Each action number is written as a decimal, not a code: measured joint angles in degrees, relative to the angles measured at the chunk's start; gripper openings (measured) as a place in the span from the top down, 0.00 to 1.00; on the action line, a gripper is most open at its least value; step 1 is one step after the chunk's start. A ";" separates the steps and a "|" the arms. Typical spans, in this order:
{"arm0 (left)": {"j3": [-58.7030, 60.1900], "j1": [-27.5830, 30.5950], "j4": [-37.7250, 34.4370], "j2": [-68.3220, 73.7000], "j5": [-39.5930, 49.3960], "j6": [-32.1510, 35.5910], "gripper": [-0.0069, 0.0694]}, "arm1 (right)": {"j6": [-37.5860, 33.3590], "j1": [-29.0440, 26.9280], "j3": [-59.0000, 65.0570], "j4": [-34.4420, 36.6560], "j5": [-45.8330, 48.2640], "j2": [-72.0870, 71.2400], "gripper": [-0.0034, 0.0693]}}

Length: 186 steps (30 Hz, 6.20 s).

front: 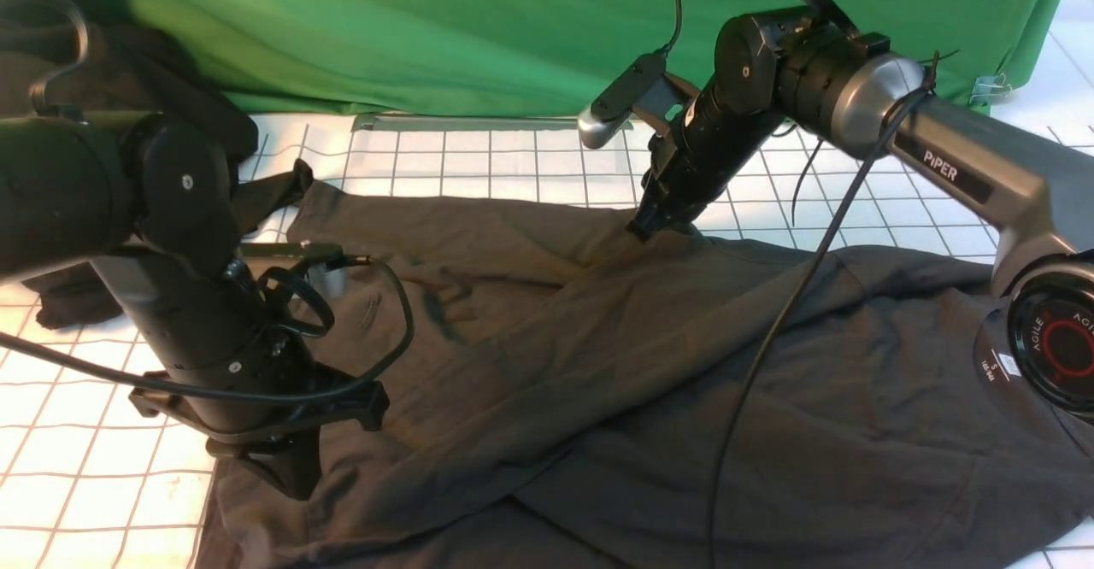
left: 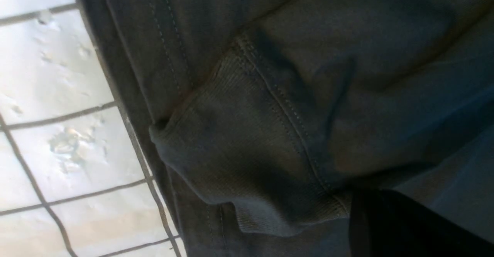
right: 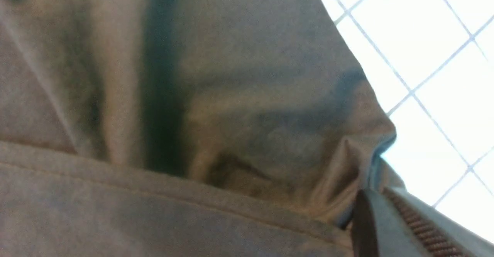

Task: Fold a long-sleeved shirt over a white checkered tablecloth.
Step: 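Fold the left side of the dark shirt inward over its body with the left gripper, then grasp the near edge of the shirt at its hem and shoulder corners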

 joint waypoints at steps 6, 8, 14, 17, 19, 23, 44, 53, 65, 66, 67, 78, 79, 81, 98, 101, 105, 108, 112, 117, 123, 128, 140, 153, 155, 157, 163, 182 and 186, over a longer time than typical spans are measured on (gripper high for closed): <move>0.04 0.00 0.00 0.00 -0.22 0.07 0.91 | 7.85 -0.07 -3.83 0.01 5.25 0.00 0.87; 0.04 0.00 0.00 0.00 -0.22 0.07 0.91 | 10.29 -0.07 -4.74 0.01 7.18 0.00 0.78; 0.04 0.00 0.00 0.00 -0.22 0.07 0.91 | 11.81 -0.07 -5.62 0.01 9.52 0.87 0.32; 0.04 0.00 0.00 0.00 -0.15 0.07 0.91 | 11.81 -0.07 -5.62 0.01 9.80 2.66 0.32; 0.04 0.00 0.00 0.00 0.00 0.13 0.91 | 11.81 -0.07 -5.62 0.01 9.81 3.60 0.38; 0.04 0.00 0.00 0.00 0.10 0.43 0.91 | 11.81 -0.07 -5.62 0.01 9.42 4.26 0.71; 0.04 0.00 0.00 0.00 0.05 1.45 0.91 | 14.28 -2.55 -8.26 -0.25 -4.80 3.93 0.94; 0.04 0.00 0.00 0.00 2.68 1.48 0.91 | 14.38 -2.55 -8.36 -0.47 -9.56 4.00 0.49; 0.04 -0.07 1.66 0.00 2.18 1.59 0.90 | 13.27 -4.13 -8.18 -5.32 16.79 -7.05 0.89; 0.04 -0.07 2.46 0.00 0.38 1.53 0.90 | 13.28 -4.55 -7.71 -4.88 17.41 -8.38 0.91; 0.04 -0.07 3.09 0.00 -1.36 1.14 0.89 | 13.28 -5.02 -7.21 -4.13 17.80 -9.77 0.93; 0.04 -0.01 11.37 5.86 -18.95 -2.85 0.41 | 11.27 -7.98 21.30 1.49 18.20 -33.57 0.96; 0.04 -0.01 11.80 7.02 -19.50 -2.85 0.36 | 11.22 -7.98 24.16 1.57 17.31 -36.43 0.96; 0.04 -0.01 11.86 9.02 -20.12 -2.85 0.29 | 11.16 -7.98 28.41 1.58 15.59 -41.61 0.96; -0.91 -0.01 7.86 10.14 -12.86 2.90 0.87 | 11.51 -8.15 40.65 1.77 11.41 -62.34 0.96; -1.25 -0.01 7.86 8.64 -11.05 2.97 0.87 | 12.02 -8.15 40.77 1.83 11.96 -62.34 0.96; -1.87 -0.01 9.77 5.76 -9.68 3.02 0.87 | 12.89 -8.15 40.77 1.91 12.24 -62.34 0.96; -2.00 -0.01 12.64 5.09 -9.57 2.95 0.87 | 12.89 -8.15 40.77 2.31 12.36 -62.34 0.96; -2.00 -0.01 16.03 5.21 -10.24 2.95 0.87 | 12.89 -8.15 40.77 3.43 12.38 -62.34 0.96; -2.00 -0.01 16.92 5.21 -14.19 2.99 0.85 | 12.93 -8.15 40.81 5.43 12.63 -62.34 0.96; -2.00 -0.01 25.51 5.21 -13.95 0.54 0.64 | 12.20 -8.15 41.01 5.56 13.61 -62.34 0.96; -2.94 0.04 28.57 5.21 -5.91 -7.02 0.41 | 11.58 -8.15 41.45 6.04 15.15 -62.34 0.96; 16.22 -7.04 9.11 -17.08 4.68 -10.58 0.87 | 10.67 -8.15 49.91 6.14 12.75 -62.34 0.96; 29.54 -9.47 9.20 -23.45 -5.38 -18.70 0.42 | 10.22 -8.15 50.96 9.96 9.53 -62.34 0.96; 29.53 -9.47 9.20 -21.83 -5.59 -19.25 0.33 | 10.06 -8.15 50.96 10.25 9.83 -62.34 0.96; 29.65 -9.47 9.20 -19.76 -5.94 -19.44 0.28 | 10.00 -8.15 50.96 10.30 10.53 -62.34 0.96; 29.64 -9.47 8.88 -13.26 -7.88 -19.43 0.32 | 7.89 -8.15 50.96 10.32 15.09 -62.68 0.96; 26.05 -9.47 10.26 -25.72 4.28 -13.76 0.88 | 0.90 9.56 78.87 7.77 1.25 -65.52 0.43; 26.05 -9.47 10.26 -29.14 5.58 -13.76 0.88 | 1.09 11.85 84.62 5.16 -7.81 -63.63 0.24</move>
